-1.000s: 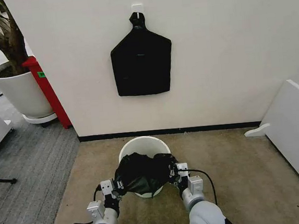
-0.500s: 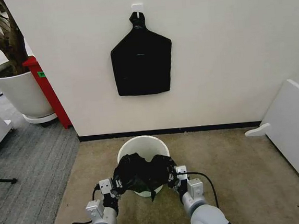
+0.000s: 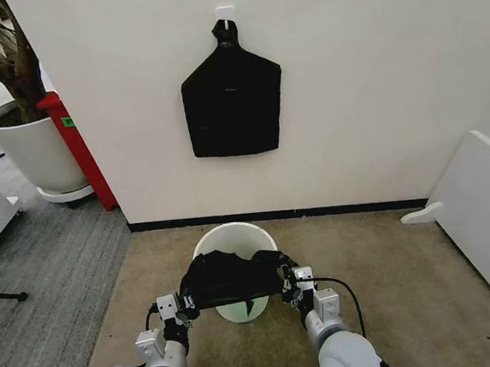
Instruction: Place the garbage bag over the trash bin.
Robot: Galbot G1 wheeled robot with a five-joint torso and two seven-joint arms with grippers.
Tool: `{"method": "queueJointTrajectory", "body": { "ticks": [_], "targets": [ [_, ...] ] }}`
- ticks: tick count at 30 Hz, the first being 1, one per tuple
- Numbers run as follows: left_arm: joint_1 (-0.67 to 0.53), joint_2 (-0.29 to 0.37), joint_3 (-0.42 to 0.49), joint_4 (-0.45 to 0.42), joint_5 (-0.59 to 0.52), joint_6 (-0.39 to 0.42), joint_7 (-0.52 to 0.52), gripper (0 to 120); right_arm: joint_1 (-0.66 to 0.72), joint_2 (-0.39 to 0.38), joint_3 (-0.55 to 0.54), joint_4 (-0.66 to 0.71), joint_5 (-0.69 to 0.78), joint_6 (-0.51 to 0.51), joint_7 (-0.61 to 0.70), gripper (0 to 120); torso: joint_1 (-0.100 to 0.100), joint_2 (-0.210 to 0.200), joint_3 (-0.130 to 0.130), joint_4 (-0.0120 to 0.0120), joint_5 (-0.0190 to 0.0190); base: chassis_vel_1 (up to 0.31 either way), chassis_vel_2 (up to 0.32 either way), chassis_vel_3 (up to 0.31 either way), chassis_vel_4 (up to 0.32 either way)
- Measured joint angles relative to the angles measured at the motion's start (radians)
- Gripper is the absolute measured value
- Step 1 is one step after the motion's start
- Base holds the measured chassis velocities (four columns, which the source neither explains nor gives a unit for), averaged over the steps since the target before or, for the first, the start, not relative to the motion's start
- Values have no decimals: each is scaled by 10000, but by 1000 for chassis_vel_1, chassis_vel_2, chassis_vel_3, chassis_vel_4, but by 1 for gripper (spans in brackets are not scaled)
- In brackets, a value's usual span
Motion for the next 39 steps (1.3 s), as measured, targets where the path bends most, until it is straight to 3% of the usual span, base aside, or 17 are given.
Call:
{"method": "queueJointTrajectory", "body": {
  "ticks": [39],
  "targets": [
    [-1383,-365,436,2138,24,-146,-29,0,415,294,-335,-1763,-275,270,-134,0,0,1,-1,0,-1,0,0,0,0]
  ]
}}
